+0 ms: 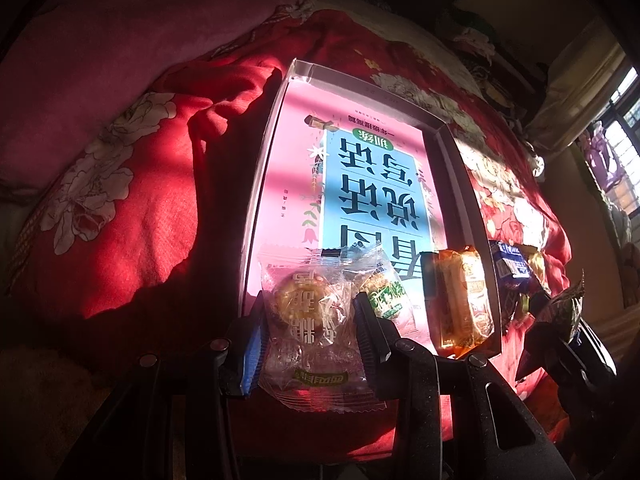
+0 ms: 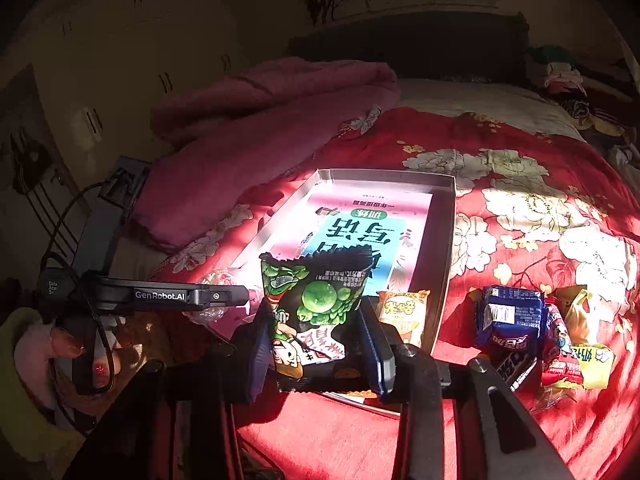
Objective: Organize snacks
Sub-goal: 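Carry the mooncake and green pea bag over the tray, then lower both snacks into the tray and open both grippers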
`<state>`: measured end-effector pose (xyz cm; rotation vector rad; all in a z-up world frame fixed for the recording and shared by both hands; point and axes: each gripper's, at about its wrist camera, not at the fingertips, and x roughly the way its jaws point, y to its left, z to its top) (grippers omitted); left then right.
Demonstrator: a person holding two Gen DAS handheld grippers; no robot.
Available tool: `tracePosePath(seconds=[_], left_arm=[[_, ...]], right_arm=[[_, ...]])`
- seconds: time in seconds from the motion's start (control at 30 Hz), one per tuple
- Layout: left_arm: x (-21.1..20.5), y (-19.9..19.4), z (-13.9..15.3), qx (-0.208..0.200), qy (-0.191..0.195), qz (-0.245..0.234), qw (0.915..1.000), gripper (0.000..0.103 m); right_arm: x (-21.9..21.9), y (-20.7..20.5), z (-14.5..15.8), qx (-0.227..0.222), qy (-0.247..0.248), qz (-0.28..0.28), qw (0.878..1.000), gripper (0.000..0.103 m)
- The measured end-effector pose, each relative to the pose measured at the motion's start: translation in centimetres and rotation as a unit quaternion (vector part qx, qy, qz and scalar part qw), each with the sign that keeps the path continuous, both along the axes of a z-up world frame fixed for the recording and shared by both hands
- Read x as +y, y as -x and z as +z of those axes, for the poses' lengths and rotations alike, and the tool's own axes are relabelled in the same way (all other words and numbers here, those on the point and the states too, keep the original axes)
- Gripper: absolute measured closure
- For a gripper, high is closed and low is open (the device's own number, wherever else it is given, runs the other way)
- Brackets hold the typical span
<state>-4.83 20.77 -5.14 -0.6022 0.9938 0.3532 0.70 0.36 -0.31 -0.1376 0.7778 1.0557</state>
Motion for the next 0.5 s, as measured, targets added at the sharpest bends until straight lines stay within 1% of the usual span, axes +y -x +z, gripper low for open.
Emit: tracePosePath(seconds=[0.13, 0.27, 0.5], left_arm=[[0.3, -0.1, -0.6, 0.004, 0.005, 0.002, 1.0, 0.061], [0.0, -0.4, -0.6, 0.005, -0.005, -0.005, 1.0, 0.061], [-0.3, -0.9, -1.1, 0.009, -0.006, -0.016, 0.9998, 0.061]], right_arm=[[0.8, -0.1, -0.6, 0.002, 0.009, 0.004, 1.0, 0.063], [1.6, -0.2, -1.2, 0.006, 0.016, 0.006, 1.0, 0.063], [2.7, -0.3, -2.3, 0.009, 0.028, 0.013, 0.999, 0.063]])
